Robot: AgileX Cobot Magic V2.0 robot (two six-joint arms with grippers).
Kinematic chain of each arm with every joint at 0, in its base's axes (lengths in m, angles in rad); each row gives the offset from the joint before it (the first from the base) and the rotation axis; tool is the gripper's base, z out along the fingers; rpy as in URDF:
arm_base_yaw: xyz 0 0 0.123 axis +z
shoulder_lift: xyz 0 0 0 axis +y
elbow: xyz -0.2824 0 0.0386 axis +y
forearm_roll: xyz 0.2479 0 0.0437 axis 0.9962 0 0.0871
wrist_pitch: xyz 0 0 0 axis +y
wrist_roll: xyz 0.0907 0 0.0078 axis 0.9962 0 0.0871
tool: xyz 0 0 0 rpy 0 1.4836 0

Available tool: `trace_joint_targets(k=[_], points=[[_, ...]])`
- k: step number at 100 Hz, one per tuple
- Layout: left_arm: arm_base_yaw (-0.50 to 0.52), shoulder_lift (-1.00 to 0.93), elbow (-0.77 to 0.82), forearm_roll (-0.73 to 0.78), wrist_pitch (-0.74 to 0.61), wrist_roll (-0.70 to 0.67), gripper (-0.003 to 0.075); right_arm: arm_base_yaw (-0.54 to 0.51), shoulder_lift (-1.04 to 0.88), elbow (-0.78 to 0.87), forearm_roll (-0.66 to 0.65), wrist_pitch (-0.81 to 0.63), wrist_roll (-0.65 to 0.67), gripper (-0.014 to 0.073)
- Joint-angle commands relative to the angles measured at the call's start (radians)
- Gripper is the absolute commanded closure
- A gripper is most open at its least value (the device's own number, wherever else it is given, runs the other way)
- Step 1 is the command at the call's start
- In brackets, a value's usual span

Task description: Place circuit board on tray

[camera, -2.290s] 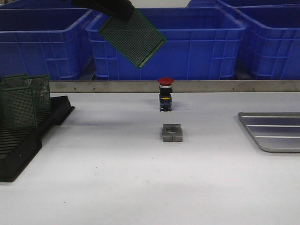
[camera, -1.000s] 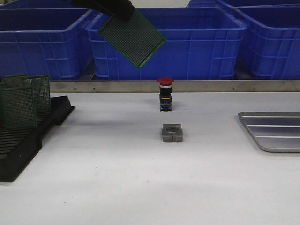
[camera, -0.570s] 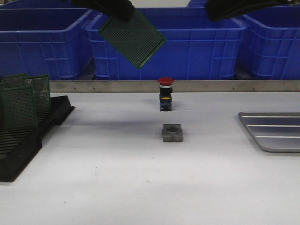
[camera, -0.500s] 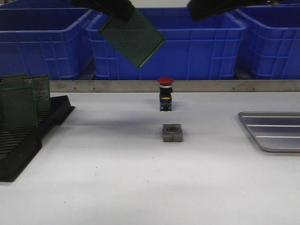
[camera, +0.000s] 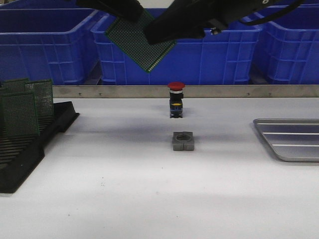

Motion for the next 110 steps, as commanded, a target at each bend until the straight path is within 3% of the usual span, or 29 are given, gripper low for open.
trace_joint_targets(k=[1,11,35,46,53,60,77,84,110], points=[[-0.009,-0.053,-0.030,-0.078,0.064,-0.008,0.0741,0.000,-0.014,-0.037,0.059,0.066,-0.014,0.0251],[-0.009,-0.053,-0.030,-0.078,0.064,-0.008,0.0741,0.000,-0.001,-0.037,0.059,0.079,-0.014,0.0333],[-0.009,-0.052,-0.030,-0.078,0.050,-0.008,0.0739,0.000,0.000,-0.037,0.074,0.087,-0.014,0.0720],[-0.009,-0.052,-0.030,-0.078,0.050,-0.008,0.0734,0.000,0.000,-0.037,0.074,0.091,-0.013,0.0713],[-0.009,-0.052,-0.030,-0.078,0.054,-0.008,0.0691,0.000,0.000,-0.037,0.074,0.096,-0.013,0.0715],[-0.009,-0.052,-0.030,-0.078,0.054,-0.008,0.0601,0.000,0.000,-0.037,0.074,0.096,-0.013,0.0715],[-0.009,-0.052,-0.030,-0.073,0.049,-0.008,0.0283,0.000,0.000,-0.037,0.074,0.097,-0.010,0.0715],[-0.009,-0.052,-0.032,-0.072,0.029,-0.008,0.0212,-0.001,0.000,-0.037,0.074,0.096,0.013,0.0715],[0.050,-0.052,-0.100,-0.068,0.019,-0.008,0.0208,-0.017,0.000,0.008,0.048,-0.028,0.253,0.0715]])
